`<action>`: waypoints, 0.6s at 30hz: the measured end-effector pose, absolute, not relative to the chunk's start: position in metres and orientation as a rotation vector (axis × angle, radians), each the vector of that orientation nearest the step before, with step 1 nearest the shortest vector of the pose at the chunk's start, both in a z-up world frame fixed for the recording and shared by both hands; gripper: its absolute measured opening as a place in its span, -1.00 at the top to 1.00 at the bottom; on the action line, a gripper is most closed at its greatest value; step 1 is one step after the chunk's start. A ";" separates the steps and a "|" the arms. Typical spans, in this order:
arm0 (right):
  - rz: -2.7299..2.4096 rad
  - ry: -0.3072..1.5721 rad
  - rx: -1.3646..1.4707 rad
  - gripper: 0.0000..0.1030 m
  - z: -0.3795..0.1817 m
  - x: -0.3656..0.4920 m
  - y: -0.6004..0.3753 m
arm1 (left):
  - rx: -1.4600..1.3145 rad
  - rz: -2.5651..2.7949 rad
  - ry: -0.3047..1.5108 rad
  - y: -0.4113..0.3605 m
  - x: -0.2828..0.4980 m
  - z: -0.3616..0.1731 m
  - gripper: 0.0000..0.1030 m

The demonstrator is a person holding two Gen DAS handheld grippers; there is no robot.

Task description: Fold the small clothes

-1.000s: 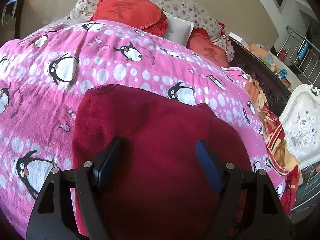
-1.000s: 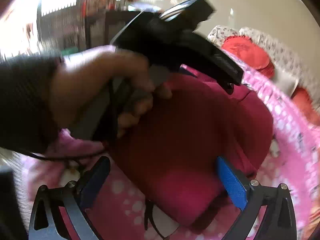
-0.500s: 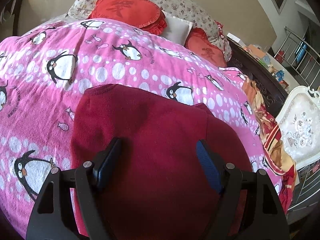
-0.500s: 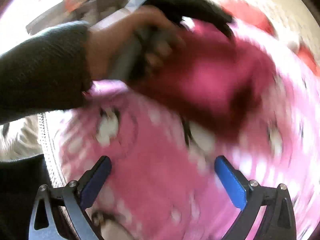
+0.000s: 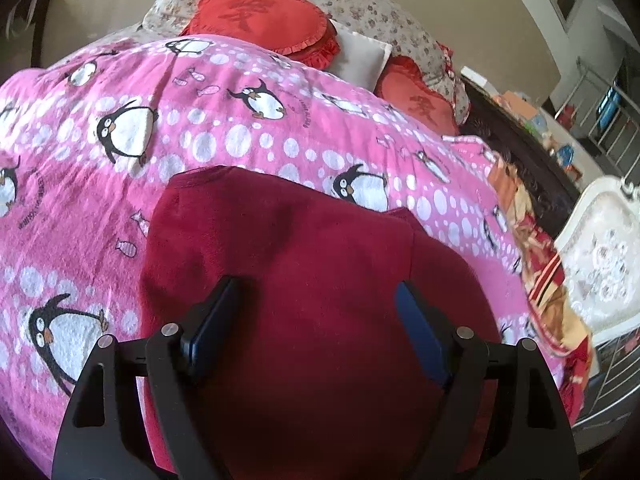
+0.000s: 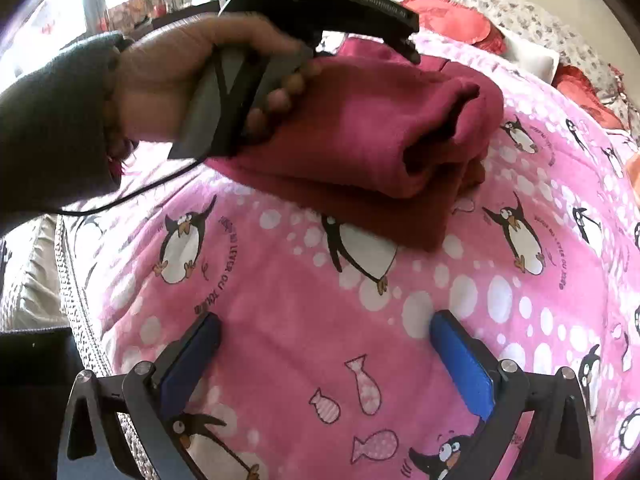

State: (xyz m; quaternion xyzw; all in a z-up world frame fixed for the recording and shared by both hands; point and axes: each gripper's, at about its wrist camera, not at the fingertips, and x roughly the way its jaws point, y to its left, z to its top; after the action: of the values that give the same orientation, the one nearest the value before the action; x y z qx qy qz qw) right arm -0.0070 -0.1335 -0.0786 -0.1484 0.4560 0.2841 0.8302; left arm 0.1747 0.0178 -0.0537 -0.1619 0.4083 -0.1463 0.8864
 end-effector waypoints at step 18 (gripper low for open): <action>0.637 0.864 -0.184 -1.00 -0.081 -0.036 -0.157 | -0.303 -0.245 0.810 0.071 0.065 -0.015 -0.57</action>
State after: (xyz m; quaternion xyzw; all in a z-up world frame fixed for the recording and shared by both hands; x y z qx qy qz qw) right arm -0.0365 -0.1575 -0.0812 -0.0875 0.4109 0.3029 0.8554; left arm 0.0650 0.0711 -0.0153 -0.1465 0.3916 -0.1184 0.9006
